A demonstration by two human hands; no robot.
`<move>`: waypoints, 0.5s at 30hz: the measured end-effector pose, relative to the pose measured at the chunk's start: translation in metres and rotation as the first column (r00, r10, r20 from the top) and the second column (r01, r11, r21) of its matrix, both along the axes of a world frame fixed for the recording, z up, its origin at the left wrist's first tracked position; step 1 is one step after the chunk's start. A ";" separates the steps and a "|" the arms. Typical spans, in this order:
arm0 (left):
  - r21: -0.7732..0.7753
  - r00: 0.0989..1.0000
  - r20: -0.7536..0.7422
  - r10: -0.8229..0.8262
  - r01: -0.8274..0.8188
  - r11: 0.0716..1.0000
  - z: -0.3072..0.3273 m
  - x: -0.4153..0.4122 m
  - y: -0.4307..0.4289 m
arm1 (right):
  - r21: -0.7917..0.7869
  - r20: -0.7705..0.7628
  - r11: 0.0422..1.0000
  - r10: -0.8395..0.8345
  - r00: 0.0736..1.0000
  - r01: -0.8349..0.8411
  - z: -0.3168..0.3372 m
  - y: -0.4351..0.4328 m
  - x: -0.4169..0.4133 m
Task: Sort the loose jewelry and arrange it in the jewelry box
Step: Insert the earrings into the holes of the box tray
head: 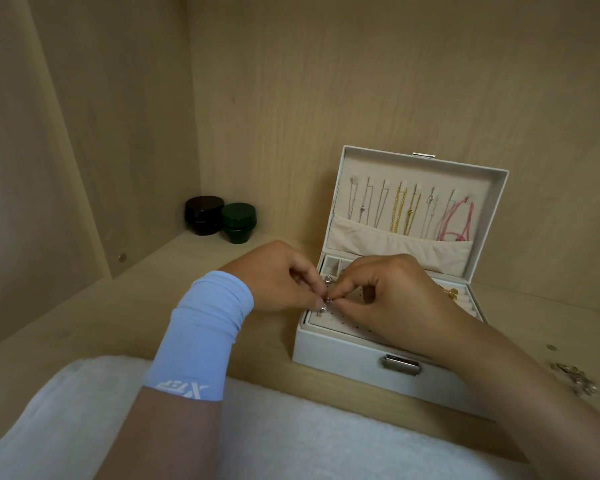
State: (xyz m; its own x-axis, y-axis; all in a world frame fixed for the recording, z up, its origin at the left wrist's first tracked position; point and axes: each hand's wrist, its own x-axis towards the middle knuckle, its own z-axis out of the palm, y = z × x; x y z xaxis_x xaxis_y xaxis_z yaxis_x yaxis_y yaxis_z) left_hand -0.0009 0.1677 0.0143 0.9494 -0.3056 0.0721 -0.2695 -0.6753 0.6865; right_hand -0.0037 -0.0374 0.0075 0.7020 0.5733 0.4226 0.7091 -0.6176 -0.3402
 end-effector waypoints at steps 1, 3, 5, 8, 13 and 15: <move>0.016 1.000 -0.007 -0.007 0.007 1.000 0.000 0.000 -0.002 | -0.019 0.022 1.000 0.004 1.000 -0.003 -0.001 0.001 0.000; 0.021 1.000 -0.014 -0.006 0.007 1.000 -0.001 0.000 -0.003 | -0.044 0.066 0.999 0.008 0.998 -0.005 -0.003 0.001 0.001; 0.014 1.000 -0.021 -0.003 0.003 1.000 -0.001 0.001 -0.002 | -0.057 0.092 0.998 0.007 0.996 -0.002 -0.004 0.001 0.001; 0.015 0.999 -0.037 0.004 -0.003 1.000 -0.002 0.002 -0.001 | -0.060 0.104 0.998 0.016 0.994 -0.009 -0.004 0.000 0.001; 0.029 0.999 -0.047 0.024 -0.023 0.999 -0.003 0.002 -0.002 | -0.073 0.098 0.997 -0.006 0.995 0.013 0.001 -0.004 0.000; 0.031 0.998 -0.048 0.028 -0.027 0.999 -0.003 0.002 -0.002 | -0.100 0.106 0.995 0.003 0.994 0.007 -0.002 -0.002 -0.001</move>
